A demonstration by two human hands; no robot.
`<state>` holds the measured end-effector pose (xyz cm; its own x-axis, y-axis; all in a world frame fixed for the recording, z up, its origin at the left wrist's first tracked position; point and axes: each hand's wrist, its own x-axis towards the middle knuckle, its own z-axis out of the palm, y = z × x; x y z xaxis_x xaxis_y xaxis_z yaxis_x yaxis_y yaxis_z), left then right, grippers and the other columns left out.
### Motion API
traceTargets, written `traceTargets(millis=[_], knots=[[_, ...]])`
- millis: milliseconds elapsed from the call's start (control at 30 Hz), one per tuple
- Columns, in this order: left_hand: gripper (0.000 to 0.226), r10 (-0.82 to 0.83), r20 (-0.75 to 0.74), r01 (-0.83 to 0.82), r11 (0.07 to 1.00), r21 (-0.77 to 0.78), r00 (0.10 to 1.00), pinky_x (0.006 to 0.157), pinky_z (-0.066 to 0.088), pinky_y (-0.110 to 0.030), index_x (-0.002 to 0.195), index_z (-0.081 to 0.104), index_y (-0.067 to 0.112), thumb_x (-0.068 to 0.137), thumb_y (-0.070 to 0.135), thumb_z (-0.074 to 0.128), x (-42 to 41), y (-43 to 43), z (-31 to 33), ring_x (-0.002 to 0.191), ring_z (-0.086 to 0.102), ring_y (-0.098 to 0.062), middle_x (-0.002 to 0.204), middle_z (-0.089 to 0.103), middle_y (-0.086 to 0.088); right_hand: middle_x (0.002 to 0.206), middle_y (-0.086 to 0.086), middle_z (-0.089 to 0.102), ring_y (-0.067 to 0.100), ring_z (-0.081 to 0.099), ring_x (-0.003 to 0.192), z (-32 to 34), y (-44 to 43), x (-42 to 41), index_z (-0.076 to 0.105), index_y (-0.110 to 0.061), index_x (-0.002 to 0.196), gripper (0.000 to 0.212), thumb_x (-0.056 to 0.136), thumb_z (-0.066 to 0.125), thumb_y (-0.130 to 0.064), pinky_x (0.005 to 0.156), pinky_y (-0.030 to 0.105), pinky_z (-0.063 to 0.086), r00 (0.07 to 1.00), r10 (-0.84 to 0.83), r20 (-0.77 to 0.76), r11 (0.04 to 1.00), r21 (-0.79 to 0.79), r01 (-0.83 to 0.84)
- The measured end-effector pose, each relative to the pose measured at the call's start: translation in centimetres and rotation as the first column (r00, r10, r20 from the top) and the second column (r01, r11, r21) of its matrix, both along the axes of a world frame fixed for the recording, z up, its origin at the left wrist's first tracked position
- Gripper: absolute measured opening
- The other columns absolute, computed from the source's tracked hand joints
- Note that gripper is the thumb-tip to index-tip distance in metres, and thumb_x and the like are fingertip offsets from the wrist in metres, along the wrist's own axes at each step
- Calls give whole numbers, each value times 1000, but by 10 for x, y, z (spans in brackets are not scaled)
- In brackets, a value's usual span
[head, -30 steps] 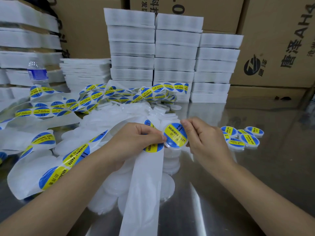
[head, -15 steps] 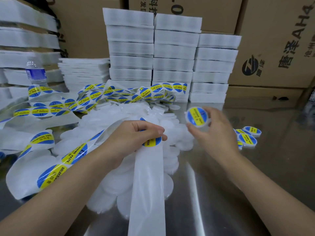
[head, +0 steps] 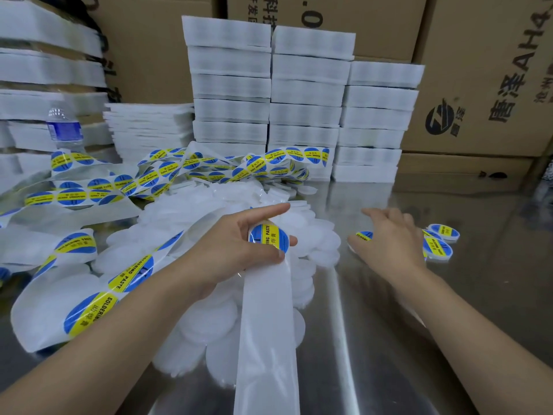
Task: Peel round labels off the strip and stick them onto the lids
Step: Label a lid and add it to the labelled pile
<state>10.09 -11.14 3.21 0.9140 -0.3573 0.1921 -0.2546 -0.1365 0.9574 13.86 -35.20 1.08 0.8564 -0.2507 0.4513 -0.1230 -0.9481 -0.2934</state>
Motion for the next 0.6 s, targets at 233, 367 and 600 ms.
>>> traceTargets(millis=[233,367,600], knots=[[89,-17,97,7,995,100,995,76,56,-23,137,34,51,72,2,72,3,0,-5,84,69,-10,92,75,15,103,-5,56,17,47,107,10,44,-32,66,-21,111,28,83,66,-23,87,17,31,860,406,310,851,213,-479],[103,-24,133,1,985,174,991,81,53,-25,141,18,54,66,11,74,-1,-4,-6,87,68,-14,88,73,10,94,-7,58,8,49,98,5,65,-49,70,-23,100,19,82,70,-16,86,13,34,730,589,346,705,222,-674],[83,-122,103,115,990,77,987,101,47,-41,139,25,48,78,4,61,-2,-6,-11,111,64,-16,111,71,-1,86,-1,60,16,56,86,7,65,-52,73,-18,95,18,78,74,-13,80,28,42,667,641,380,674,137,-726]])
